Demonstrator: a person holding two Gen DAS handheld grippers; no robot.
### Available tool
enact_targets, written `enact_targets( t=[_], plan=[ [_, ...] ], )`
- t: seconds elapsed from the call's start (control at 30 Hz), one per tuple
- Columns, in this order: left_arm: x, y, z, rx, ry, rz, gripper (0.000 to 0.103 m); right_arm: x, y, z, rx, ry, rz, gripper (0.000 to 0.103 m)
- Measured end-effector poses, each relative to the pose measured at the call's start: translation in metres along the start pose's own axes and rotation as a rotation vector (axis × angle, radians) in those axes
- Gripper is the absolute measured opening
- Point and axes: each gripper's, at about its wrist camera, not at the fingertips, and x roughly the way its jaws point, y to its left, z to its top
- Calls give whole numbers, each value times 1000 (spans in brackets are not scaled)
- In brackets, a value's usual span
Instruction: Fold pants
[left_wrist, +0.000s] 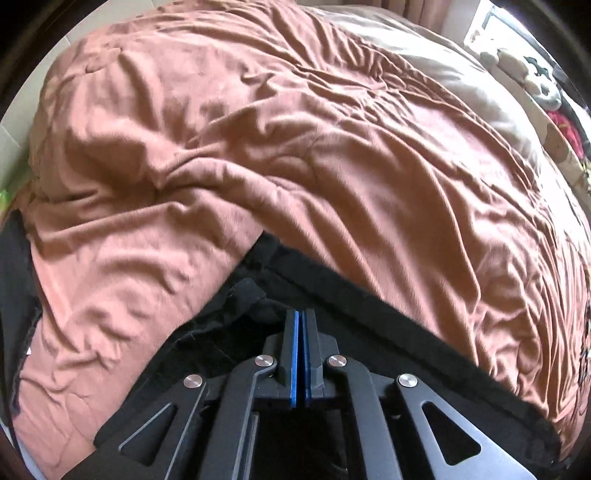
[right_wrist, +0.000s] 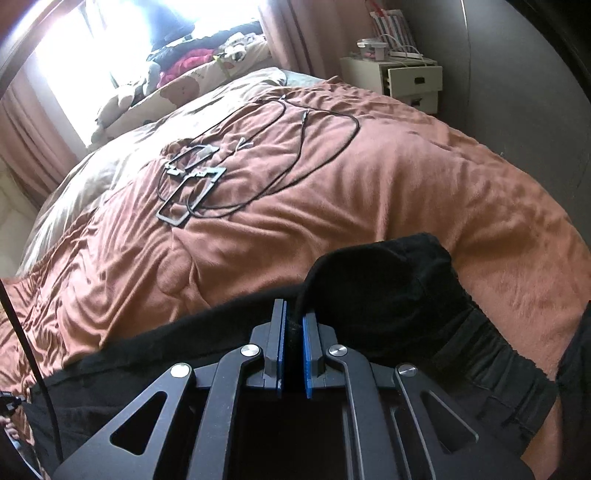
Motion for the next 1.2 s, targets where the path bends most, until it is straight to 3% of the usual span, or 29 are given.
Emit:
enact_targets(
  t=[0.43, 0.67, 0.77, 0.83, 0.93, 1.03, 1.1, 1.13, 1.17, 1.2],
  plan=[
    [39, -16, 33, -25, -25, -13, 2, 34, 15, 14, 35, -28, -20, 4],
    [51, -17, 40, -26, -42, 12, 0, 49, 21, 22, 41, -51, -32, 3],
    [43, -7, 45, -32, -91, 61, 0, 50, 19, 23, 67, -72, -28, 2],
    [39, 5, 48, -66, -75, 11, 0, 49, 19, 23, 81, -77, -18, 2],
    [36, 3, 49, -8, -50, -8, 0, 46, 22, 22, 64, -70, -28, 2],
    [35, 2, 46, 23, 7, -70, 3, 54, 28, 21, -1, 22, -105, 5],
    [30, 2, 43, 52, 8, -77, 16, 54, 29, 21, -34, 54, -111, 15],
    [25, 4, 40, 72, 1, -79, 34, 50, 30, 19, -43, 54, -90, 33],
    [22, 6, 38, 76, -6, -84, 54, 43, 31, 17, -49, 45, -64, 58],
    [16, 11, 36, 77, -16, -94, 61, 36, 31, 16, -55, 33, -46, 68]
  ],
)
